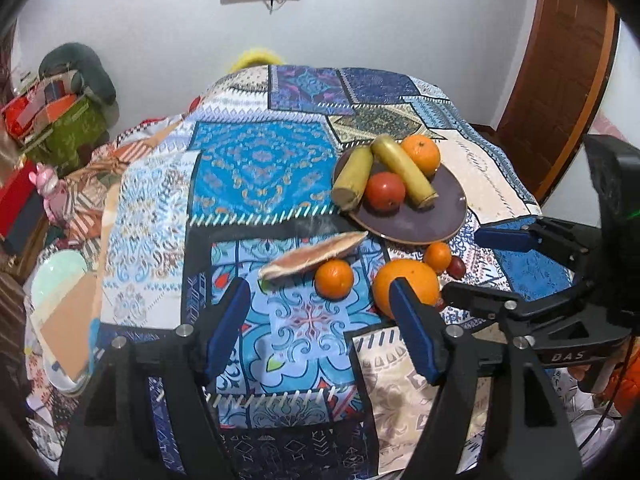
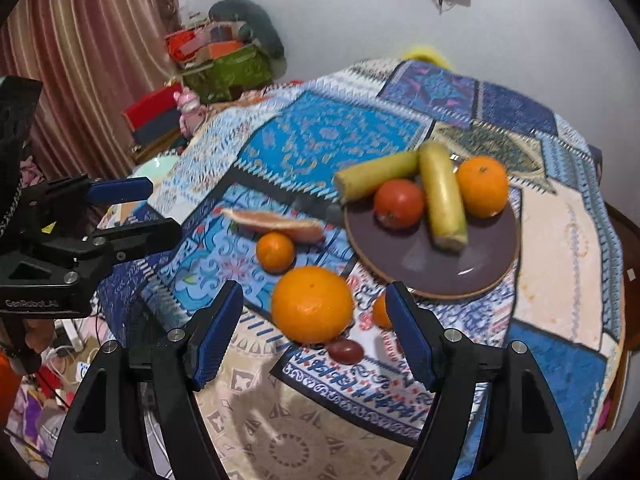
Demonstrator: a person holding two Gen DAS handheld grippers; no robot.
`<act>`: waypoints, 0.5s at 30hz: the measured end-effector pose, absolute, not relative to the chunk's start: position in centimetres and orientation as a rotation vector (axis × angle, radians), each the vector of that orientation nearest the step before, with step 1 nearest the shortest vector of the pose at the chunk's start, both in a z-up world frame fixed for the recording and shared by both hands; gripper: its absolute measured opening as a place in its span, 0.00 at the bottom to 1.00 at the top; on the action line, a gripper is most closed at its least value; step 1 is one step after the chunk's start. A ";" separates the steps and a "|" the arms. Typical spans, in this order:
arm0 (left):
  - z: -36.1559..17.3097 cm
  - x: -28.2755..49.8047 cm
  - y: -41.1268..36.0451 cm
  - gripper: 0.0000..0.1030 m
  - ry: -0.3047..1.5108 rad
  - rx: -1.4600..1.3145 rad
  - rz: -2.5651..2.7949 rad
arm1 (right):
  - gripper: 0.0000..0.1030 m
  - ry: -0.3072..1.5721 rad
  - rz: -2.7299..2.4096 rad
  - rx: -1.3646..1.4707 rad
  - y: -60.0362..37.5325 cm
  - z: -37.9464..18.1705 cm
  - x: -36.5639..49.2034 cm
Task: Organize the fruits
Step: 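Grasp the large orange with the right tool while the left tool grasps a small mandarin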
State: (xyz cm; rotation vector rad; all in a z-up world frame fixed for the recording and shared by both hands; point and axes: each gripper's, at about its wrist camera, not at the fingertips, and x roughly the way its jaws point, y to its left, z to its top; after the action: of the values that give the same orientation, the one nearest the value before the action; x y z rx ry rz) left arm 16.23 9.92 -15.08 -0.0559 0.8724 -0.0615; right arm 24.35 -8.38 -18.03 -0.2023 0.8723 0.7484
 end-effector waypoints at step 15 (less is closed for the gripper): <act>-19.4 17.1 12.2 0.69 0.932 -0.123 -0.017 | 0.68 1.002 0.752 -0.225 -5.7 -22.4 26.0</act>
State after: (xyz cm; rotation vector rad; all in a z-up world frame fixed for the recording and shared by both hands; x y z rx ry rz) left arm 17.13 12.20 -19.36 -0.1230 0.9324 -0.0171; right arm 26.04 -5.71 -22.43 -0.2248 1.0025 0.7522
